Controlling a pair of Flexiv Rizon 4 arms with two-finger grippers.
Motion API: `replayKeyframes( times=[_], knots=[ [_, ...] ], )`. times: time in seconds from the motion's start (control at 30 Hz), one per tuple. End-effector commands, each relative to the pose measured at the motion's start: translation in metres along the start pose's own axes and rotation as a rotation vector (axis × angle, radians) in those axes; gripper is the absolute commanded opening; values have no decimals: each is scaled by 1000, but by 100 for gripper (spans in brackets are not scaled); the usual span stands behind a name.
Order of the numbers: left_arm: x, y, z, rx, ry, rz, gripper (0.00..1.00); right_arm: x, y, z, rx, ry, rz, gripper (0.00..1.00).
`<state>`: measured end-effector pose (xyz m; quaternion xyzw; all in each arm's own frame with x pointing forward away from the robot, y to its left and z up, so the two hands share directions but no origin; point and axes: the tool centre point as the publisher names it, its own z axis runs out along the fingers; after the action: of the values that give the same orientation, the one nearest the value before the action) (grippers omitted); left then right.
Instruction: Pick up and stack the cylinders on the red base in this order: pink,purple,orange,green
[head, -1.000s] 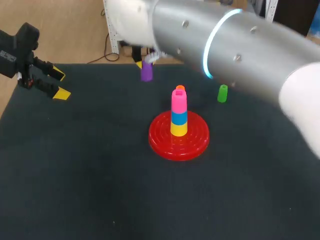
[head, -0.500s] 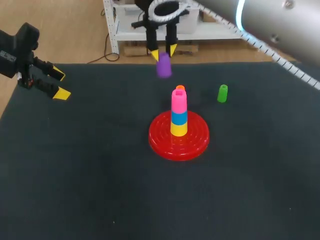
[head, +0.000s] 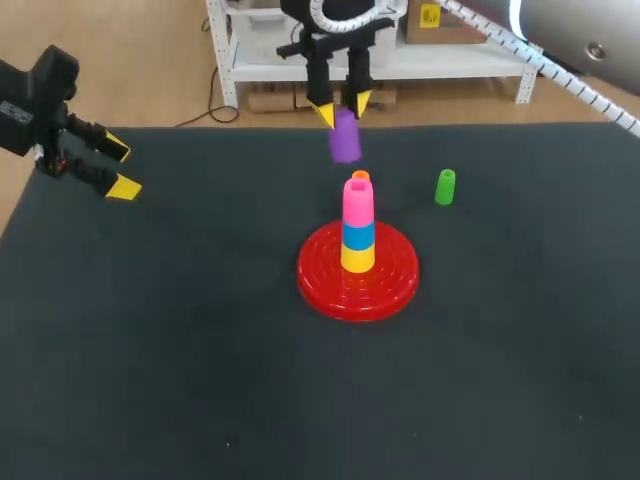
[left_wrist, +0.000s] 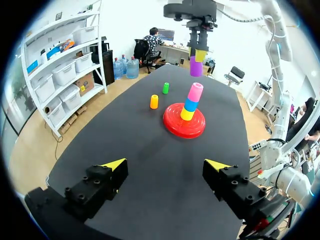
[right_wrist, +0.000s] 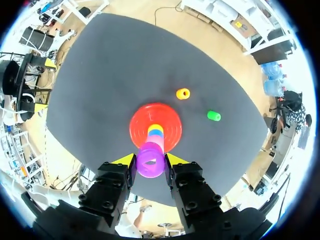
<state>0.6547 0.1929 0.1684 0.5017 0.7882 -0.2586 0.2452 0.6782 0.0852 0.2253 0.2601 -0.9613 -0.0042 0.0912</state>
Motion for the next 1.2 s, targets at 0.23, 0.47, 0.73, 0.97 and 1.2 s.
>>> replayKeyframes(
  times=[0.23,0.47,0.73,0.97,1.2],
  knots=[
    [1,0,0,-2,-2,1,100,28,-5,13,14,-230,-2,0],
    [1,0,0,-2,-2,1,100,29,-3,29,12,-224,-10,0],
    [1,0,0,-2,-2,1,100,24,-3,35,11,-233,-12,0],
    [1,0,0,-2,-2,1,100,22,-4,38,13,-229,-10,0],
    [1,0,0,-2,-2,1,100,23,-6,39,16,-218,-9,0]
  ],
)
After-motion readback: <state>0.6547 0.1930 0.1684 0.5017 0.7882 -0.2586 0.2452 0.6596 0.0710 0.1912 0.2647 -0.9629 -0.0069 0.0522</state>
